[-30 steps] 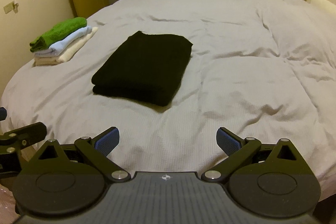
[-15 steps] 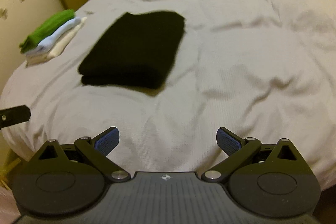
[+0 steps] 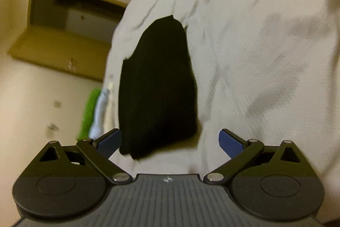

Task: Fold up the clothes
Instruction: 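Lower both grippers onto the folded black garment and grasp its sides, then lift the black garment with both grippers and carry it over the clothes stack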

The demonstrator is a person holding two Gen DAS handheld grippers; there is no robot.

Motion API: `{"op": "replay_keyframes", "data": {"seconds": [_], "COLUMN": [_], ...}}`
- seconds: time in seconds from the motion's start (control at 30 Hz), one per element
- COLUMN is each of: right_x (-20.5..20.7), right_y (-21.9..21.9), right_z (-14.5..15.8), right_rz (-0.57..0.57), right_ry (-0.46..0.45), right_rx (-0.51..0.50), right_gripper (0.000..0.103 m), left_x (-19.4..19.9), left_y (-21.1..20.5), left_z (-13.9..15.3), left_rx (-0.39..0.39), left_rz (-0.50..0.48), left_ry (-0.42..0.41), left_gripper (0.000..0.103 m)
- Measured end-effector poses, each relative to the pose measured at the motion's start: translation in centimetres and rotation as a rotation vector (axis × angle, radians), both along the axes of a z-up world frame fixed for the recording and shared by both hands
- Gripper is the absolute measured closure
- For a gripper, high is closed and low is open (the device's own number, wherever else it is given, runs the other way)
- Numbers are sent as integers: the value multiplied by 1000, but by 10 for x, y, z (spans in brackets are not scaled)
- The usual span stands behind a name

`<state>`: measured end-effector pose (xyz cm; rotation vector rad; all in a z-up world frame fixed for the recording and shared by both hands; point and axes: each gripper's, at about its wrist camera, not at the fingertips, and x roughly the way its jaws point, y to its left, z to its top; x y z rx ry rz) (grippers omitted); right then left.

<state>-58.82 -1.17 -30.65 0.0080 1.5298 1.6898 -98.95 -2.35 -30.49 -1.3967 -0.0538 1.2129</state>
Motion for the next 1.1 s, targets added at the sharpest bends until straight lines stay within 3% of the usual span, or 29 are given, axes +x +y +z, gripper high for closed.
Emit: {"op": "replay_keyframes", "data": {"seconds": [0.07, 0.3, 0.43, 0.6, 0.67, 0.87, 1.1], "right_x": [4, -8, -11, -13, -17, -19, -27], "right_y": [11, 46, 69, 98, 109, 117, 118], "right_z": [-10, -11, -18, -35, -39, -37, -1], "right_rz": [-24, 5, 19, 45, 69, 97, 63], "right_ry": [78, -7, 0, 72, 79, 65, 24], "right_rx": [-12, 28, 46, 39, 45, -11, -143], "right_gripper": [3, 11, 32, 32, 33, 44, 49], "left_x": [-8, -17, -14, -12, -10, -6, 3], "left_y": [10, 44, 69, 102, 117, 154, 154], "left_z": [-16, -34, -37, -43, -46, -52, -16], "left_rx": [-3, 32, 30, 40, 36, -12, -101], "left_rz": [31, -9, -82, -181, -228, -315, -295], "left_ry": [-89, -183, -162, -159, -153, -181, -117], "left_gripper": [3, 8, 15, 31, 46, 57, 70]}}
